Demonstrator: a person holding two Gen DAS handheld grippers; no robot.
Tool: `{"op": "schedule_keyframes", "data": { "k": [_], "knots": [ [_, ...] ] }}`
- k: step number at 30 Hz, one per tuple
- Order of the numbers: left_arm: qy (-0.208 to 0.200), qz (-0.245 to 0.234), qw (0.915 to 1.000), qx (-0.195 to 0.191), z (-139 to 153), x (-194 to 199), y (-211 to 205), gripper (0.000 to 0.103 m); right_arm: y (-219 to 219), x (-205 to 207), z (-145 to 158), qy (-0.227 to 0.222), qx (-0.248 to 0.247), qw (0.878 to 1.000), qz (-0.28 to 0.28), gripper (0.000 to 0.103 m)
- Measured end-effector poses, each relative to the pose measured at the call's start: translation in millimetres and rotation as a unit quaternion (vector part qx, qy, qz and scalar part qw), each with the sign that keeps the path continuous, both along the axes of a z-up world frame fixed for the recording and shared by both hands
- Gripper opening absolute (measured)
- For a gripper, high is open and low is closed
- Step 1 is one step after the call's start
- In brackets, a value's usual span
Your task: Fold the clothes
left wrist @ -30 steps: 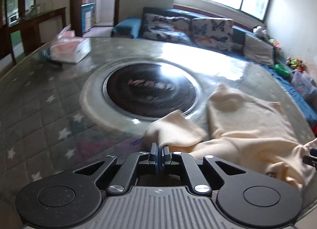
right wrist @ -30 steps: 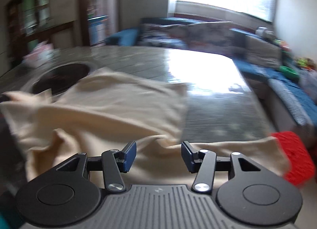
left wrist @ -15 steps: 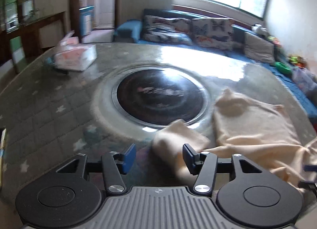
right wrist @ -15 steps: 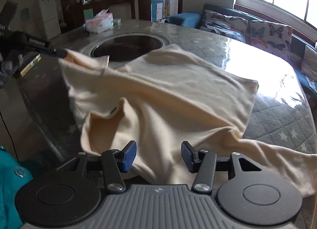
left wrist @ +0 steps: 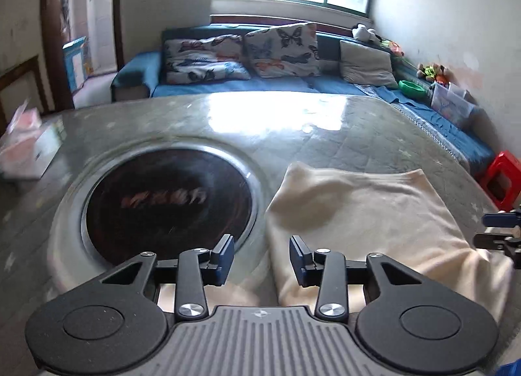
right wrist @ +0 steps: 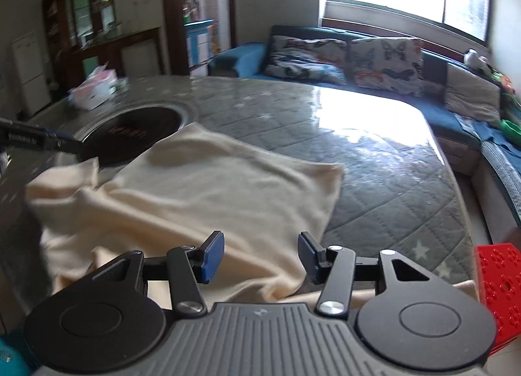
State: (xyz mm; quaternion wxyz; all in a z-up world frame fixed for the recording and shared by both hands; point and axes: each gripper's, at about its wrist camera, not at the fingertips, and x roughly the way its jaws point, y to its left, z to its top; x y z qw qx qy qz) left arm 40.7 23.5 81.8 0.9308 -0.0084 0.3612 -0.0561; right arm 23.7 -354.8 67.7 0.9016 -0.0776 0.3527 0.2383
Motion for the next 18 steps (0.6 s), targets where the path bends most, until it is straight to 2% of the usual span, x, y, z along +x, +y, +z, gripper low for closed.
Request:
{"op": "schedule_keyframes", "data": {
  "k": [7, 11, 14, 16, 17, 18],
  "knots": [
    [0.016, -0.012, 0.9995, 0.025, -29.7, 65.5, -19.6, 0.043, -5.1, 30.9, -8.8, 0.005, 0.005, 1.0, -0.02, 0.051],
    [0.02, -0.018, 0.9991, 0.034, -43.2, 87.0, -25.6, 0.043, -7.2, 45.8, -14.4, 0.008, 0.006, 1.0, -0.026, 0.051],
    [0.027, -0.022, 0.9991, 0.025, -50.5, 96.0, -25.3, 0.042, -7.8, 56.1, -19.1, 0.013, 0.009, 0.999, -0.033, 0.051],
    [0.022, -0.037, 0.9989, 0.016, -50.8, 96.0, -26.6, 0.025, -7.7, 61.1, -21.4, 0.015, 0.011, 0.999, -0.035, 0.051],
    [0.019, -0.045, 0.9987, 0.011, -51.0, 95.9, -27.2, 0.021, -7.6, 62.7, -22.2, 0.016, 0.011, 0.999, -0.035, 0.051],
    [0.017, -0.053, 0.9985, 0.006, -51.1, 95.9, -27.8, 0.011, -7.5, 63.8, -23.0, 0.016, 0.012, 0.999, -0.036, 0.051]
  ]
}}
